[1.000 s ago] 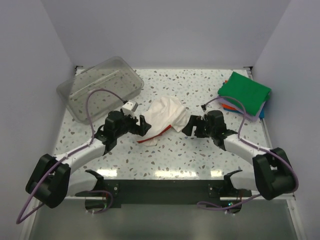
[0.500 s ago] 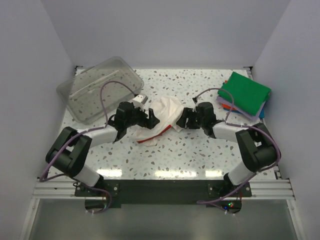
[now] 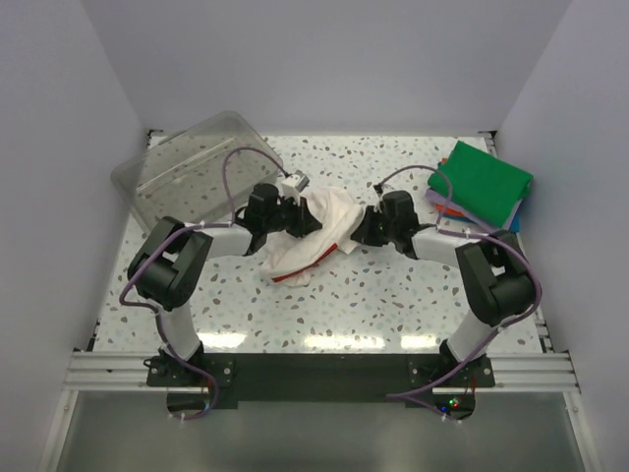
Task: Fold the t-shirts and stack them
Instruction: Flatten the tshirt out
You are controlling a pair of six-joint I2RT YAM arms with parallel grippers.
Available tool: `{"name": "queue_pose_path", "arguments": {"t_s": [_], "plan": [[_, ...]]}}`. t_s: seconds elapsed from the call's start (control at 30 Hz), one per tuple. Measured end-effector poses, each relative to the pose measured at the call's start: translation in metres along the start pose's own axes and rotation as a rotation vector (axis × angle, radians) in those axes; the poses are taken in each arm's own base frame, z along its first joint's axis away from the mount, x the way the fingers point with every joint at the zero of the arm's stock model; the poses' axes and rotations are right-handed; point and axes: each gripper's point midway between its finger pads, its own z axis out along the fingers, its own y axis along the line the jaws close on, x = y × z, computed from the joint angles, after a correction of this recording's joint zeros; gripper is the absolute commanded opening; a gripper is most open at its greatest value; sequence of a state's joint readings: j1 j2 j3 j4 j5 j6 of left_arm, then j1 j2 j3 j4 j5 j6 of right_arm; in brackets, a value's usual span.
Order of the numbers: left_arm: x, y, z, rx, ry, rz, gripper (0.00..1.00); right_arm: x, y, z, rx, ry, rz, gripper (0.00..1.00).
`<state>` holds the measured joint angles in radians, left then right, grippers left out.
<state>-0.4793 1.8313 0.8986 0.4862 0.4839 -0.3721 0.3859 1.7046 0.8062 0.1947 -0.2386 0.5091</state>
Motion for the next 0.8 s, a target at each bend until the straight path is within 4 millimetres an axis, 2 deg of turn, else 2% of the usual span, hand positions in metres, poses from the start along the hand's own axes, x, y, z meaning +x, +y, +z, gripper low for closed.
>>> {"name": "queue_pose_path", "arguments": {"t_s": [0.1,0.23,0.37,0.47,0.6,0.8], "plan": [[-0.002,-0.004,0.001,0.013,0.004,-0.021,0.0,-0.018,0.008,-0.016,0.024,-0.023,-0.003,0.0],[-0.017,-0.009,-0.005,-0.011,0.015,-0.039,0.0,-0.064,0.034,-0.05,0.04,-0.089,-0.019,0.0],[-0.066,-0.028,-0.023,-0.028,-0.061,-0.006,0.0,-0.122,0.067,-0.091,0.037,-0.196,-0.052,0.0],[-0.106,-0.043,-0.037,-0.039,-0.134,0.023,0.0,-0.151,0.084,-0.118,0.056,-0.233,-0.068,0.0],[-0.14,-0.056,-0.055,-0.06,-0.215,0.043,0.0,-0.164,0.091,-0.146,0.096,-0.236,-0.085,0.0],[-0.156,-0.06,-0.092,-0.164,-0.261,0.034,0.0,-0.16,0.088,-0.191,0.18,-0.192,-0.121,0.0]]}}
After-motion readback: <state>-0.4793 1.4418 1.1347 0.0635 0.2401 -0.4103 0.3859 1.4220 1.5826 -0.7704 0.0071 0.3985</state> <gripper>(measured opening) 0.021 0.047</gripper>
